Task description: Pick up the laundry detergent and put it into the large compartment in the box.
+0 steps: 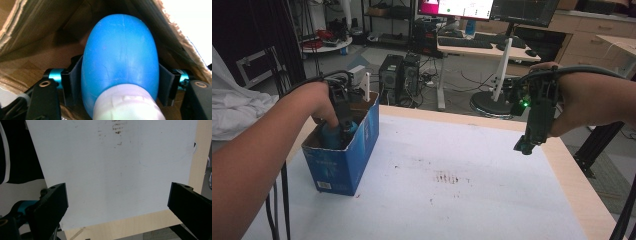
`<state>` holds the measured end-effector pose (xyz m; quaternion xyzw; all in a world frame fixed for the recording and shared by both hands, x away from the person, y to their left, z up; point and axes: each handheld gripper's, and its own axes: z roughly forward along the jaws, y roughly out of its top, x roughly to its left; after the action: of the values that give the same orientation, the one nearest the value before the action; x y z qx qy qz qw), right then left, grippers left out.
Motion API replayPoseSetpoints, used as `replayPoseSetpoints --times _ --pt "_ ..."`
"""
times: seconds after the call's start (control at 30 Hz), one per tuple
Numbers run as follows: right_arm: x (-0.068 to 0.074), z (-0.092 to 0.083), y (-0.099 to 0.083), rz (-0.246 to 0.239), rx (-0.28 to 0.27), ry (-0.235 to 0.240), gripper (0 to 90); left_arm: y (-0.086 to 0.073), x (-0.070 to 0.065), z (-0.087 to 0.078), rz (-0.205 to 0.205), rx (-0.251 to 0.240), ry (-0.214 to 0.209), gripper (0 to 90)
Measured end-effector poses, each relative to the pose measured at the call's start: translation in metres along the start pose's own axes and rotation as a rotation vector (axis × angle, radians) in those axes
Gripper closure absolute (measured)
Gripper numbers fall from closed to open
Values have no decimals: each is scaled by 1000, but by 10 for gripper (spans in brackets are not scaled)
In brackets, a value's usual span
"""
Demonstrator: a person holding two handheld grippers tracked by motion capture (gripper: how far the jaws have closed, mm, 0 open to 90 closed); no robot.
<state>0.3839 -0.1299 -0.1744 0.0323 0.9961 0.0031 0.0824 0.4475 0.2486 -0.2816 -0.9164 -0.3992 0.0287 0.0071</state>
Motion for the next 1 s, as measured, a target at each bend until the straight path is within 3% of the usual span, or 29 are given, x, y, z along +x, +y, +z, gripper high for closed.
replayPoseSetpoints --times 0.37,0.7,0.87,1.0 --pt "1 -1 -1 2 -4 -3 20 -2 -2 -11 -14 -6 0 268" --pt "1 -2 -2 0 -6 0 20 -3 -5 -29 11 -9 5 205" --pt "1 -1 -1 0 0 3 20 -1 -13 -40 37 -36 -27 167" --pt "1 -2 -1 3 -5 0 20 -1 -14 -45 47 -44 -29 159"
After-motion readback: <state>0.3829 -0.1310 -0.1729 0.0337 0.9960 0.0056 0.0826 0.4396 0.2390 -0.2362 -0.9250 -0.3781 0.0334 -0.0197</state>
